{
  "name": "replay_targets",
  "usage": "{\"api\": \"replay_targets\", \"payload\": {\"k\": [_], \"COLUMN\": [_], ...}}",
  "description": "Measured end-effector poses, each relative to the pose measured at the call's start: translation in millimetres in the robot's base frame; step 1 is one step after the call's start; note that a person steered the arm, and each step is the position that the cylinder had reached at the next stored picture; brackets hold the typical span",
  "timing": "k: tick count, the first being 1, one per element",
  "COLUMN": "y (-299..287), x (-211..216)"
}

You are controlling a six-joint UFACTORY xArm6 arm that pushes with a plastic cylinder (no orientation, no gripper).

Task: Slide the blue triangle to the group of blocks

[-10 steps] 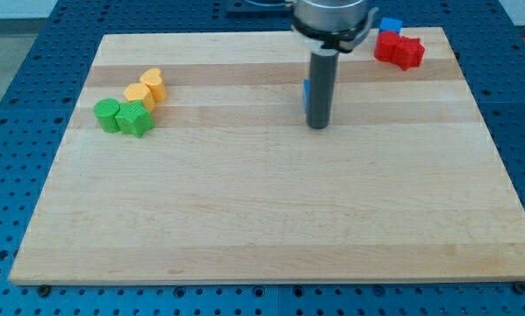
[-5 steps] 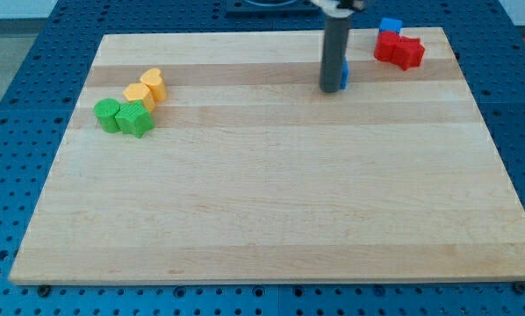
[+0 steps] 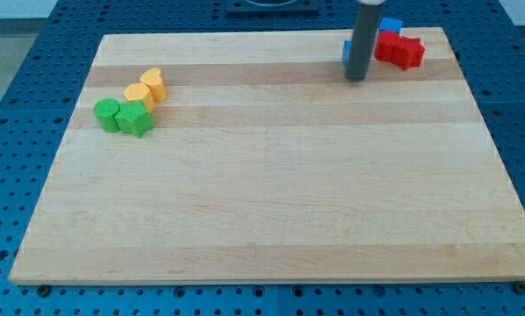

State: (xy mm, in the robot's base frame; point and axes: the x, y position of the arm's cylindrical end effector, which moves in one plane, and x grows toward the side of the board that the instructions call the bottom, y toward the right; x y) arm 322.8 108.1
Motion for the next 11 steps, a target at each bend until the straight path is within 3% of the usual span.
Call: {"api": "replay_targets", "payload": {"k": [1, 3, 8, 11], "y": [-32.7, -38.4, 23.1, 31.2], "x": [21.7, -30.0, -42.0, -42.2]}}
